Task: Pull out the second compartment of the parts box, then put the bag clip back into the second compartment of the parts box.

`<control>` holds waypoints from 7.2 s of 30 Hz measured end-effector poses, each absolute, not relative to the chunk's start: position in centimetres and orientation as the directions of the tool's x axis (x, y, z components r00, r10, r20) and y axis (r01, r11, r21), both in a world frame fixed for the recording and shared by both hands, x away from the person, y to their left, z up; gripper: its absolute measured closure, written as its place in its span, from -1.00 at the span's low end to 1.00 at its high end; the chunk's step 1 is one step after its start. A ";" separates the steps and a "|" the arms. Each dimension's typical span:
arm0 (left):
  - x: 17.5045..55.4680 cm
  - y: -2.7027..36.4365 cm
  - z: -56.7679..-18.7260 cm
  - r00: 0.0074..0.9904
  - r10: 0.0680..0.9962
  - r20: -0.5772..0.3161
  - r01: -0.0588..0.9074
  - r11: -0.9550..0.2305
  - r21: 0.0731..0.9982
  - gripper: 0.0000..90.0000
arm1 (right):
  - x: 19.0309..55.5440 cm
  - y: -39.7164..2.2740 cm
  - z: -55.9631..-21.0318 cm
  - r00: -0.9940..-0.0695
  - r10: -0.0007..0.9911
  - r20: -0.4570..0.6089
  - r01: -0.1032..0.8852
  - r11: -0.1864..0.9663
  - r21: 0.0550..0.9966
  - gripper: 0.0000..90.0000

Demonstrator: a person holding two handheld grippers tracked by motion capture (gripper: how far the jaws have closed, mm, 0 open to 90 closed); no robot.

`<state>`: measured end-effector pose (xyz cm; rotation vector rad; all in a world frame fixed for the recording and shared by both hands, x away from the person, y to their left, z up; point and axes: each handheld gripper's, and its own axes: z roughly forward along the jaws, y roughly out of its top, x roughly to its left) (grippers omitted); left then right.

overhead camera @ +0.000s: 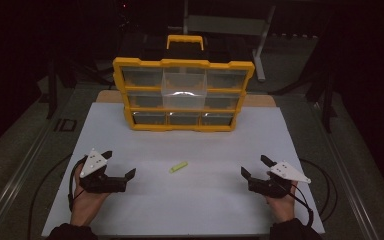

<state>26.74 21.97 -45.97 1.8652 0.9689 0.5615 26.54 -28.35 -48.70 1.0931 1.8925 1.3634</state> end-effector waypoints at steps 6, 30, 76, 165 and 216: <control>28.5 20.1 -44.5 0.632 0.775 -0.015 0.407 -0.316 0.857 -0.99 | 26.4 -28.8 -48.7 -0.493 0.868 0.051 0.306 0.118 0.945 -0.70; 32.3 13.7 -43.2 0.752 0.658 0.014 0.430 -0.508 0.746 -0.99 | 26.1 -29.1 -48.5 -0.492 0.870 0.040 0.292 0.122 0.949 -0.78; 37.3 5.7 -46.4 0.845 0.534 -0.033 0.493 -0.755 0.433 -0.83 | 26.2 -29.0 -48.8 -0.486 0.873 0.024 0.297 0.139 0.945 -0.77; 37.6 7.3 -43.6 0.862 0.503 -0.058 0.491 -0.802 0.342 0.76 | 26.0 -29.1 -48.8 -0.487 0.873 0.013 0.294 0.149 0.944 -0.77; 38.0 7.4 -33.4 0.922 0.387 -0.002 0.355 -0.845 0.400 0.76 | 26.0 -28.9 -48.9 -0.487 0.873 0.004 0.296 0.160 0.942 -0.77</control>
